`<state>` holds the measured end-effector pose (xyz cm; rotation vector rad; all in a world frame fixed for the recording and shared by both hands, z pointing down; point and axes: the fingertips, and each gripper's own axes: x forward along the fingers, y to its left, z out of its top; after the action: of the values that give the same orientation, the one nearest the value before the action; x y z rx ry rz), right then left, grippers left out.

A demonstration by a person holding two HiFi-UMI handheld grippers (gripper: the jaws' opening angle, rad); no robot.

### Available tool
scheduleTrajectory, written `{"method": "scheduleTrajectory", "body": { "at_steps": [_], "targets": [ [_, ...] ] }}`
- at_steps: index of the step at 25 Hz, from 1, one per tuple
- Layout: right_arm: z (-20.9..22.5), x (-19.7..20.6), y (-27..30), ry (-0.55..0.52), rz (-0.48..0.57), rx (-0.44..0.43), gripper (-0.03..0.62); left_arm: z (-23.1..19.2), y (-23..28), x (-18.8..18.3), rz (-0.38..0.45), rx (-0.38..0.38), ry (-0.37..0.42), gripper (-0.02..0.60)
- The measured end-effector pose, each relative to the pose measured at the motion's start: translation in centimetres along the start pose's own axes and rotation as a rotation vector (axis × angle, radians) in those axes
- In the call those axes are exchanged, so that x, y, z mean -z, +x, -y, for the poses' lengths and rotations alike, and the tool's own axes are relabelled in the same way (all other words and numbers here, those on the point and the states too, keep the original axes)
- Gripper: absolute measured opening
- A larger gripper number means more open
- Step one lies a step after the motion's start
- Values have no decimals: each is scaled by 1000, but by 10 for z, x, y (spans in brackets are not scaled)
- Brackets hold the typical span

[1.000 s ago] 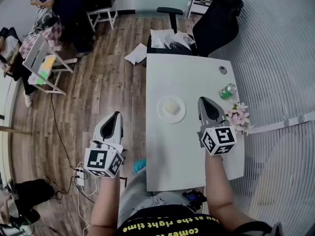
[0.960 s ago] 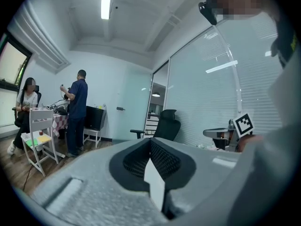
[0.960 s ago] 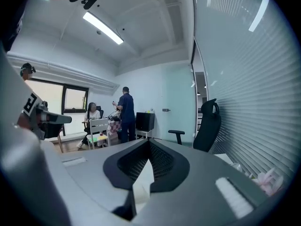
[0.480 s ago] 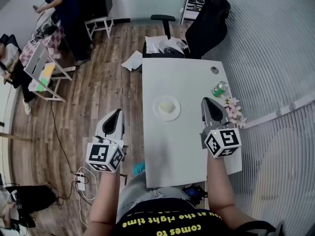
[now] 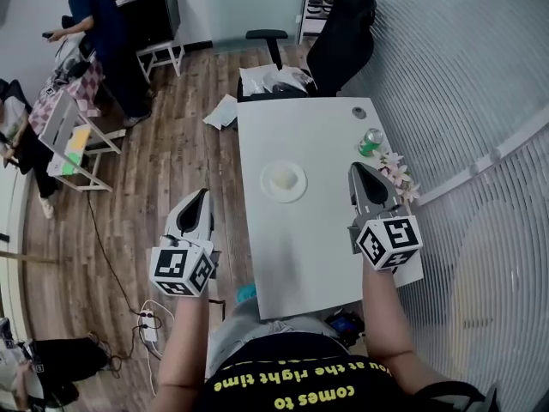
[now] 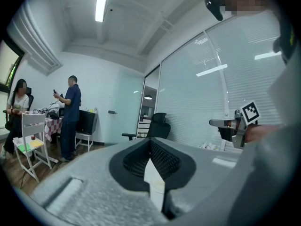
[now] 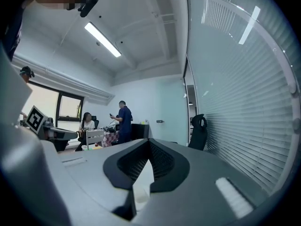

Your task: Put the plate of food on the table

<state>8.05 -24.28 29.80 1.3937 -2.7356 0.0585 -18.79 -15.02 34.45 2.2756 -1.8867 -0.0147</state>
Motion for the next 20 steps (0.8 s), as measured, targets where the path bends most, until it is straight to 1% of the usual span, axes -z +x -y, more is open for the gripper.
{"method": "scheduleTrajectory", "body": {
  "at_steps": [9, 20],
  "targets": [
    [5, 1, -21, 24, 5, 37, 6, 9, -6, 5, -10, 19, 5, 0],
    [3, -1, -29, 22, 11, 50, 6, 11, -10, 6, -11, 23, 7, 0]
  ]
}}
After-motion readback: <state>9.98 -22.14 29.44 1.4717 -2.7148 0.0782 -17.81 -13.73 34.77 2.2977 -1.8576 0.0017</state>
